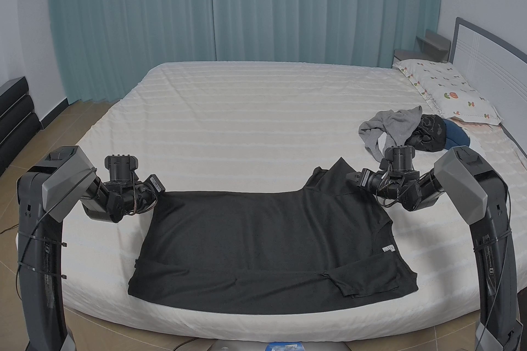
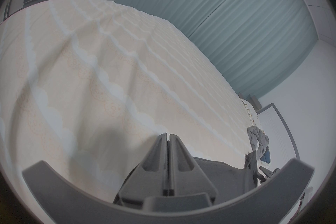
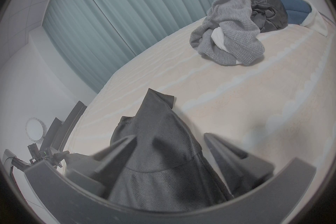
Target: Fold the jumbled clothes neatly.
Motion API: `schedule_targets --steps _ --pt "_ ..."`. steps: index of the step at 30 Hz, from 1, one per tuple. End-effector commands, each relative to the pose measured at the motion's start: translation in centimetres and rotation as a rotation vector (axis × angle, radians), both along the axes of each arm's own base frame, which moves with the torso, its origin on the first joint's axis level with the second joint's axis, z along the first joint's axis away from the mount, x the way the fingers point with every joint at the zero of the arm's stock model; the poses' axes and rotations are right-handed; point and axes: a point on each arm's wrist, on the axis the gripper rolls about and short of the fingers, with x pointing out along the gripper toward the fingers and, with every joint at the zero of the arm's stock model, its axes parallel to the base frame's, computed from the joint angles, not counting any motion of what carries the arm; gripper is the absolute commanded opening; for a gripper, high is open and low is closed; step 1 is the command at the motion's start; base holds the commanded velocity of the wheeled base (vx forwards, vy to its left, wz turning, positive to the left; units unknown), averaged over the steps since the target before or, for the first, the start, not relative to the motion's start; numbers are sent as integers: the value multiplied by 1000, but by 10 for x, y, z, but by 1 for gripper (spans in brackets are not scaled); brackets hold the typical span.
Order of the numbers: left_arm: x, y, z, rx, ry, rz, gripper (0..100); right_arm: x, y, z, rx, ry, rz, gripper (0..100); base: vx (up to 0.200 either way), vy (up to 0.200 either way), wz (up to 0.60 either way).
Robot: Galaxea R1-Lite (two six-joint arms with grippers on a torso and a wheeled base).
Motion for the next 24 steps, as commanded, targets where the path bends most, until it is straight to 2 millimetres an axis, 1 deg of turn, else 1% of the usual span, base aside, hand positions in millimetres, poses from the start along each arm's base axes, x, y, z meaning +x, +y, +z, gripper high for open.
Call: schedule_targets --steps 1,5,8,9,13,15,19,21,24 --pt "0 0 1 0 -3 1 0 1 0 -9 -1 14 -1 0 0 0 0" --pt "0 0 2 0 -4 1 0 1 -4 -9 -5 14 -21 0 0 0 0" --pt "0 0 5 0 -9 1 0 1 -10 -2 -7 2 -44 0 0 0 0" --pt "0 0 8 0 -15 1 0 0 -12 4 2 -5 -51 0 0 0 0" --pt "-3 2 18 1 -27 5 0 -4 -15 16 37 -7 -73 0 0 0 0" --pt "-4 3 20 -1 -30 8 0 -6 -16 17 38 -8 -75 0 0 0 0" --pt "-4 5 25 2 -42 17 0 -5 -18 29 48 -59 -82 0 0 0 0" --pt "-4 6 28 3 -50 21 0 -8 -21 27 48 -50 -88 0 0 0 0" --pt "-4 7 29 2 -54 25 0 -9 -19 27 51 -63 -85 0 0 0 0"
